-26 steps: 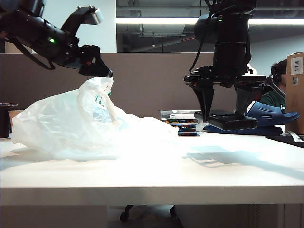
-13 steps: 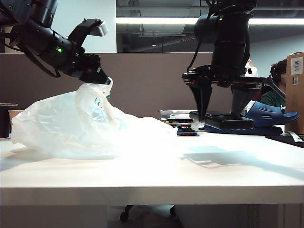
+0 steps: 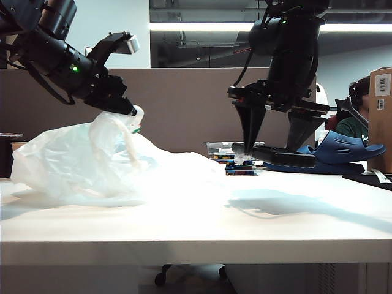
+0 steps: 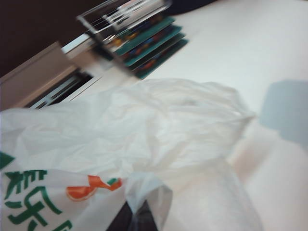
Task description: Put the power bank into the bag.
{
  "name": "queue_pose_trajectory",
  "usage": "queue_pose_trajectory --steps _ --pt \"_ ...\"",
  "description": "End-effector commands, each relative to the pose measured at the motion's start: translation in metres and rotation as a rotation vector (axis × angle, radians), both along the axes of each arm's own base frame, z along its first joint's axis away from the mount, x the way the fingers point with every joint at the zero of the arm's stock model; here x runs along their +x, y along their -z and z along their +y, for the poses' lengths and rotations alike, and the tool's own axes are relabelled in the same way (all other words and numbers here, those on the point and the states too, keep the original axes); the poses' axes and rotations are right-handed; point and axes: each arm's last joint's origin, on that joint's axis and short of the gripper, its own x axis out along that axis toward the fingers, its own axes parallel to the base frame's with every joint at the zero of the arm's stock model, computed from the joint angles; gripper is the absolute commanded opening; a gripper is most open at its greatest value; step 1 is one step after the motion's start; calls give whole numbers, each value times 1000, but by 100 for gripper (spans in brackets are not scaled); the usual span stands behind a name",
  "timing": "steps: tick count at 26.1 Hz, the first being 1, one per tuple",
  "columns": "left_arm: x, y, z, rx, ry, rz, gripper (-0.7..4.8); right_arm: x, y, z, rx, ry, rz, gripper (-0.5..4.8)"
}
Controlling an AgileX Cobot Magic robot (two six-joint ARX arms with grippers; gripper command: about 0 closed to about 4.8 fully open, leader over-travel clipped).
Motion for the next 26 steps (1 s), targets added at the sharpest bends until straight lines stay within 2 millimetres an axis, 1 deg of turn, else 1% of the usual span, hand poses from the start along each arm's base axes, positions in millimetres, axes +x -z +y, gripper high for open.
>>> queue_pose_trajectory --steps 1,12,17,20,23,26 --pt "-2 -3 -3 -52 121 4 -6 -1 -8 3 82 -32 -1 308" --pt "-6 -5 -7 -129 302 10 -6 -4 -9 8 205 -120 42 305" --pt "-8 -8 -9 -172 416 0 -6 -5 -8 10 248 -138 59 305" --pt "-10 -8 -12 -181 448 3 -6 -5 -8 11 278 -148 70 305" --pt "-13 -9 -19 -200 516 6 -6 -5 -8 16 283 -160 62 304" --pt "-15 -9 -22 -209 551 3 -6 -4 -3 20 286 -167 65 304"
